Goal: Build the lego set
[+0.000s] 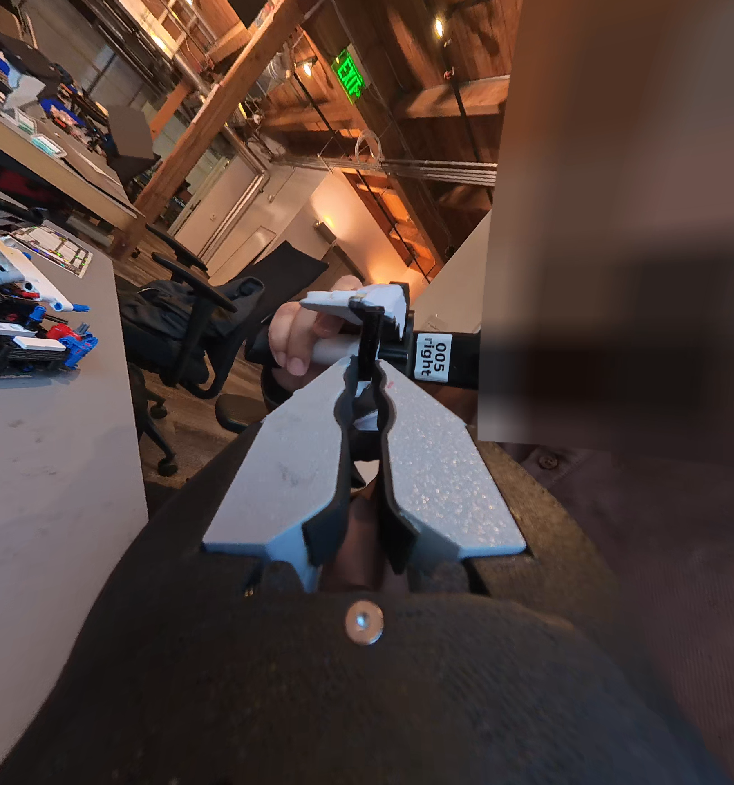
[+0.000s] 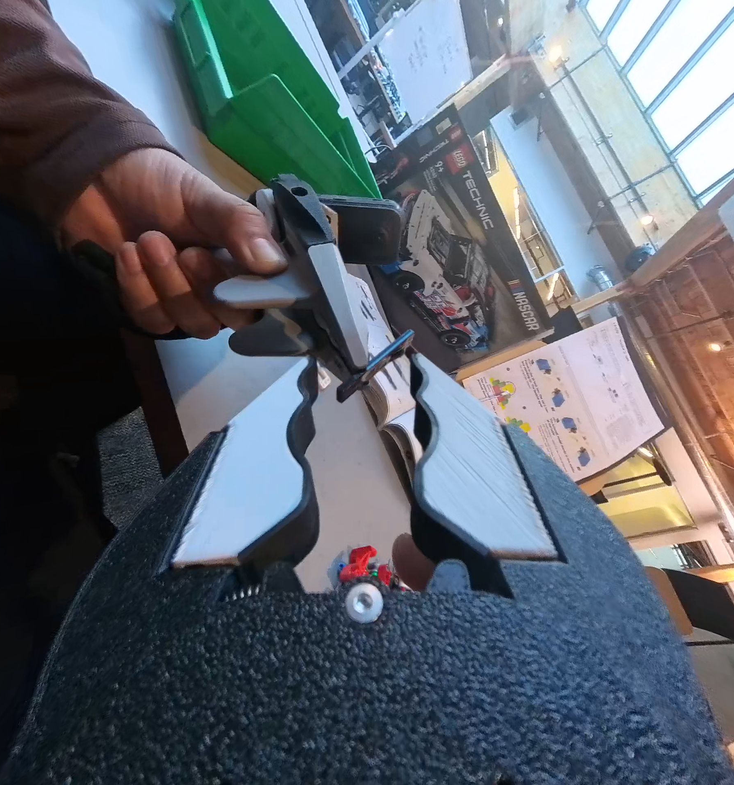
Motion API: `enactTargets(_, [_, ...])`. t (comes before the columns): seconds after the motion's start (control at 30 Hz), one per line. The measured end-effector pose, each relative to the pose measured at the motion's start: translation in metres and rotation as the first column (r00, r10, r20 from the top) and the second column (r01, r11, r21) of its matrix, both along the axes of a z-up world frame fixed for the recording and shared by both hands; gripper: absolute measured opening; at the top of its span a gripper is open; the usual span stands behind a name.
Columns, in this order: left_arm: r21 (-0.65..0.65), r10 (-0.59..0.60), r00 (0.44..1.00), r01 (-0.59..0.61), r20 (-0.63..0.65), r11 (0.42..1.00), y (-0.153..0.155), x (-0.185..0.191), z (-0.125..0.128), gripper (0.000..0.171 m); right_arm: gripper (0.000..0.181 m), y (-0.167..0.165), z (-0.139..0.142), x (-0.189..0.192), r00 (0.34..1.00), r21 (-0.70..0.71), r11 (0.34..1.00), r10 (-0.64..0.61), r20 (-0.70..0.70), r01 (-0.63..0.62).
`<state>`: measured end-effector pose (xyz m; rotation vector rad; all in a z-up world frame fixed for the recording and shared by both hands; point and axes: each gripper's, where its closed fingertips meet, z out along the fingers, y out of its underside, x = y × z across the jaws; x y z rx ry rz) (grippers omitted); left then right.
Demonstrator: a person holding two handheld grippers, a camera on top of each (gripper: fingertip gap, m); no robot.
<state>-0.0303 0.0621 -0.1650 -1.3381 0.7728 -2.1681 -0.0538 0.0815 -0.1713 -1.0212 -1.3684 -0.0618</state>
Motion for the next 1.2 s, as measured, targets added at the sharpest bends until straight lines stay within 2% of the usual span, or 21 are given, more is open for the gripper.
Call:
enactTargets(0.27, [-0.066, -0.006, 1.0, 0.007, 0.019, 0.998, 0.003, 0.0, 0.0, 0.004, 0.034, -0.001, -0.001, -0.002, 1.0, 0.028, 1.0, -0.002, 0.005, 0.002])
enactTargets(0.37, [-0.066, -0.012, 1.0, 0.013, 0.011, 0.998, 0.002, 0.001, -0.001, 0.004, 0.042, -0.002, 0.0, -0.002, 1.0, 0.002, 1.0, 0.009, -0.007, -0.009])
enactTargets(0.63, [-0.071, -0.032, 0.999, 0.031, -0.006, 0.997, -0.001, 0.004, -0.004, 0.004, 0.037, -0.004, -0.003, -0.003, 1.0, -0.001, 1.0, 0.02, -0.002, -0.02])
enactTargets(0.73, [-0.069, -0.04, 0.999, 0.039, -0.015, 0.997, -0.003, 0.006, -0.005, 0.004, 0.025, -0.005, -0.004, -0.004, 1.0, 0.009, 1.0, 0.025, 0.005, -0.025])
enactTargets(0.87, [-0.062, -0.043, 0.999, 0.043, -0.009, 0.997, -0.004, 0.005, -0.004, 0.004, 0.026, -0.006, -0.005, -0.006, 0.999, -0.016, 0.999, 0.034, -0.009, -0.034])
enactTargets(1.07, [0.015, -0.012, 0.997, 0.01, 0.078, 1.0, 0.002, -0.014, 0.01, 0.004, 0.022, -0.014, 0.005, 0.001, 0.999, 0.037, 0.999, 0.041, -0.023, -0.04])
enactTargets(1.13, [0.09, 0.001, 0.989, -0.014, 0.147, 0.996, -0.001, -0.027, 0.021, 0.003, 0.019, -0.018, 0.01, 0.003, 0.998, 0.047, 0.998, 0.051, -0.037, -0.049])
enactTargets(1.2, [0.222, 0.023, 0.986, -0.06, 0.166, 0.973, -0.007, -0.033, 0.025, 0.004, 0.016, -0.022, 0.014, 0.004, 0.994, 0.01, 0.997, 0.073, -0.081, -0.073])
